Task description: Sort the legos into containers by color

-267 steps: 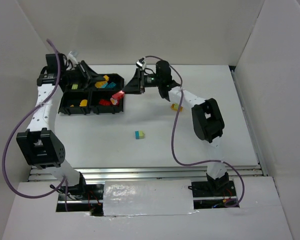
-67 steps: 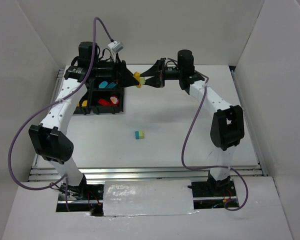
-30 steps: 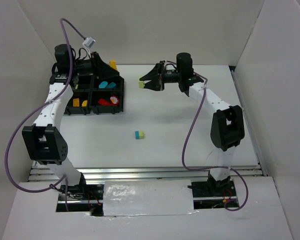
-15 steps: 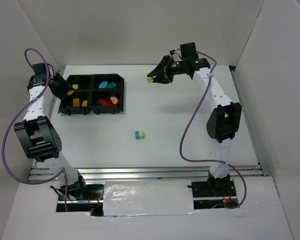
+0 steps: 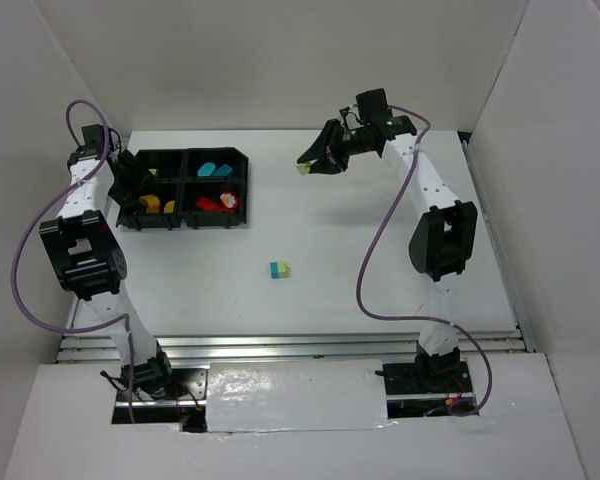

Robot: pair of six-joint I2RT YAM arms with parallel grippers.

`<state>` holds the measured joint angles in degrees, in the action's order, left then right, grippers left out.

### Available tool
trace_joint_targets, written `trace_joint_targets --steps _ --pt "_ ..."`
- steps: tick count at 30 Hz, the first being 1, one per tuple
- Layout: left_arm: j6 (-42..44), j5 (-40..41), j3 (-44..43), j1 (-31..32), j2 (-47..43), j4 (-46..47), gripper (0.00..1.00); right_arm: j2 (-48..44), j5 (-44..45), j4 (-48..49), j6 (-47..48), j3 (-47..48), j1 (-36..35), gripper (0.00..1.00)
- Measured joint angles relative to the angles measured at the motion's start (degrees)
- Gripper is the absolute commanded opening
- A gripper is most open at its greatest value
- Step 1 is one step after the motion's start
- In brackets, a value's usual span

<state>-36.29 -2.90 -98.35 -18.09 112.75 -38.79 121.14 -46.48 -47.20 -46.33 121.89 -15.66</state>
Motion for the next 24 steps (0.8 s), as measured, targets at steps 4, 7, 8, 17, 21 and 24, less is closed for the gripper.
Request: trace_joint_targets --steps 4,7,8,17,21,24 --pt "-0.24 -0.35 -0.09 0.00 0.04 -0.22 0.99 1.05 0.22 -0.39 0.17 0.96 0.00 0.00" --pt "-0.07 -1.29 -0.48 0.00 0.02 -0.48 0.99 1.40 0.15 -0.46 0.20 1.22 0.00 0.00" --pt "0.09 -2.21 -0.70 0.02 0.00 -0.42 0.98 1.46 -0.02 -0.39 0.17 1.22 0.00 0.00" --pt "-10.03 -41.90 7.63 7.41 -3.89 30.67 1.00 1.68 -5.81 5.42 -2.32 1.99 -1.70 0.00" --pt "-34.71 -55.43 15.19 17.42 -2.80 70.03 1.00 1.68 -8.37 9.03 -2.99 2.36 -2.99 0.00" --pt "-50.82 -62.20 14.84 23.82 -0.46 90.64 0.99 1.68 -9.29 9.55 -5.09 2.34 -3.41 0.00"
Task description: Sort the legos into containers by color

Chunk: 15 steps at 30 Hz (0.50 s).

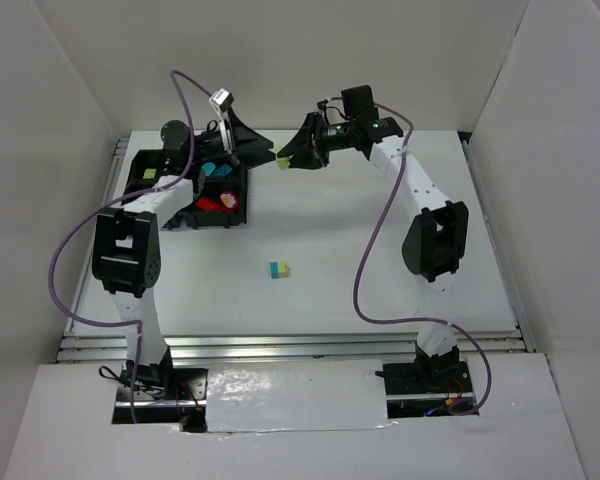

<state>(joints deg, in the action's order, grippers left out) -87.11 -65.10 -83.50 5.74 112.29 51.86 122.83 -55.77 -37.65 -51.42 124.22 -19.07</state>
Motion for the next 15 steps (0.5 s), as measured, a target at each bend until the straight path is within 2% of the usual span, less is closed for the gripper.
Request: trace_joint_targets --steps 2,5,9,11,13,15 --pt "-6.75 -2.84 -1.38 1.73 1.18 8.44 1.00 -0.24 -1.49 1.31 -2.08 -1.20 -0.20 0.00" --pt "-8.46 -4.83 -2.49 0.92 2.25 14.23 1.00 -1.27 -3.28 2.45 -4.63 -3.56 -0.24 0.00" --pt "2.21 -5.66 -2.49 -0.68 1.62 14.84 0.99 -2.16 -4.15 2.49 -6.23 -5.16 -0.28 0.00" --pt "14.93 -5.70 -3.04 -0.83 -0.33 5.07 0.99 -3.32 -4.63 3.34 -7.58 -7.50 -0.28 0.00" --pt "30.14 -3.72 -8.00 -0.31 -1.18 -12.39 0.99 -5.22 -4.92 4.74 -10.12 -10.86 -0.28 0.00" --pt "46.10 1.70 -15.28 0.63 -1.29 -30.75 0.99 -7.37 -5.53 8.33 -13.88 -14.38 -0.28 0.00"
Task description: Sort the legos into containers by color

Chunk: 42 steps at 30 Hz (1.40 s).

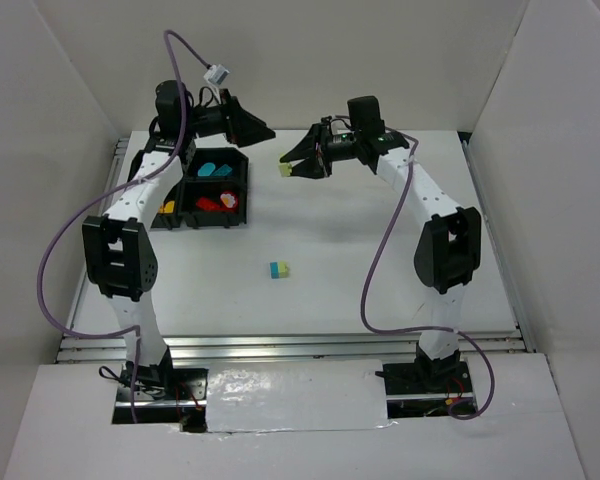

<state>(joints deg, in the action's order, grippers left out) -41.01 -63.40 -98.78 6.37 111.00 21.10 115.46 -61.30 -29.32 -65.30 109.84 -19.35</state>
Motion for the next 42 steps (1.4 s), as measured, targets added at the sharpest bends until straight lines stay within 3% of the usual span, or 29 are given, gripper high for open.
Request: trace_joint_targets --steps 3,9,12,14,19,23,28,36,39,42 --pt "15.21 4.68 -3.91 1.27 -1.25 -13.25 1.00 -2.36 -1.49 6.82 -6.54 -3.08 0.00 0.00" --pt "23.28 3.89 -1.20 1.75 -4.39 -21.11 1.00 -2.97 -2.40 11.39 -11.10 -4.50 0.00 0.00" --pt "20.68 0.94 0.66 1.60 -5.33 -18.73 1.00 -2.97 -2.58 13.09 -12.90 -4.98 0.00 0.00" --pt "15.74 -1.60 3.58 1.66 -6.16 -12.13 0.99 -3.02 -2.64 14.10 -13.49 -4.98 0.00 0.00" --pt "-9.66 -5.81 12.66 1.66 -6.49 20.04 1.00 -3.50 -2.51 15.69 -13.90 -5.68 0.02 0.00" --pt "-19.28 -7.08 13.40 2.03 -6.58 31.93 1.00 -4.87 -2.40 17.75 -15.26 -8.22 0.00 0.00" --pt "-20.85 -7.41 13.40 2.97 -6.71 34.62 1.00 -5.57 -2.08 19.85 -16.87 -8.33 0.00 0.00" --pt "-14.93 -6.34 13.11 4.39 -6.95 26.56 0.96 -5.84 -1.40 23.08 -20.35 -8.66 -0.17 0.00" --pt "-12.79 -5.95 13.09 5.01 -6.95 24.02 0.90 -5.84 -1.31 24.06 -21.09 -8.66 -0.31 0.00" --pt "-11.02 -5.60 13.09 5.31 -6.95 21.31 0.76 -5.84 -1.38 24.35 -21.84 -8.63 -0.39 0.00"
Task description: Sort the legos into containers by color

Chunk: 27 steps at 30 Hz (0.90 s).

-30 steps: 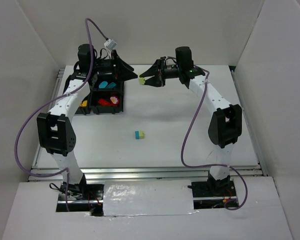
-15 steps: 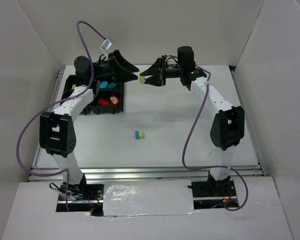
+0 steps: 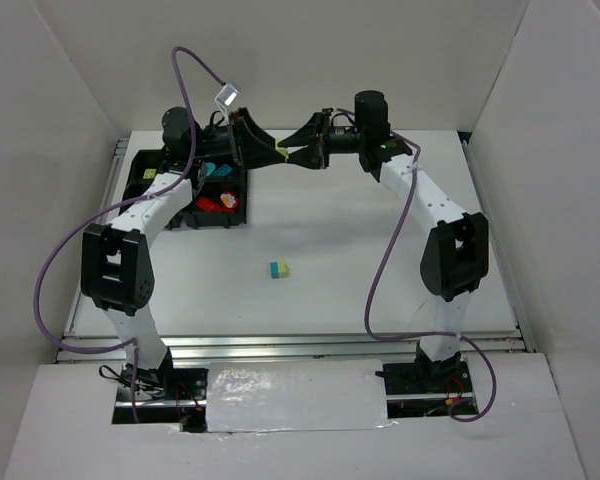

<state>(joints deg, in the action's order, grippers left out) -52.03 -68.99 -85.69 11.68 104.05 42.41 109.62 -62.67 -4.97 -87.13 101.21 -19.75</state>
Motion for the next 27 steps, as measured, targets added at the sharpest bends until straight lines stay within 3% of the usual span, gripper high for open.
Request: trace_joint_targets --steps 1,8,9,10,11,12,13,15,22,27 --pt "0.79 0.15 -0.02 0.00 0.00 -0.68 0.64 0.00 0.00 0.17 -0.13 0.00 -0.02 0.00" --pt "3.15 0.70 -0.37 -0.15 0.00 -3.08 0.37 0.00 -0.02 0.42 -1.42 0.00 -0.22 0.00" --pt "3.61 0.70 -0.59 -0.15 0.00 -3.50 0.28 0.00 0.00 0.44 -1.46 0.00 -0.22 0.00" --pt "3.89 0.70 -0.94 -0.15 0.00 -4.15 0.09 0.00 0.07 0.50 -1.53 0.00 -0.22 0.03" --pt "4.31 0.63 -1.40 -0.15 0.00 -5.03 0.04 0.00 0.04 0.72 -1.64 0.00 -0.22 0.07" --pt "5.11 0.55 -2.05 -0.15 0.00 -6.29 0.00 0.00 0.04 1.25 -1.81 0.00 -0.22 0.18" --pt "5.75 0.52 -2.75 -0.15 0.00 -7.50 0.00 0.00 0.04 1.92 -2.01 -0.02 -0.20 0.56" --pt "7.39 0.74 -4.81 -0.11 0.00 -11.21 0.00 0.00 0.28 3.65 -2.40 -0.13 -0.22 0.99" --pt "14.12 4.63 -8.55 -2.34 -0.09 -22.05 0.00 -1.44 0.57 8.37 -1.66 -5.05 0.13 0.99" --pt "20.81 19.30 -8.66 -11.47 -0.09 -35.76 0.00 -5.11 1.57 6.19 1.97 -10.62 4.74 1.00"
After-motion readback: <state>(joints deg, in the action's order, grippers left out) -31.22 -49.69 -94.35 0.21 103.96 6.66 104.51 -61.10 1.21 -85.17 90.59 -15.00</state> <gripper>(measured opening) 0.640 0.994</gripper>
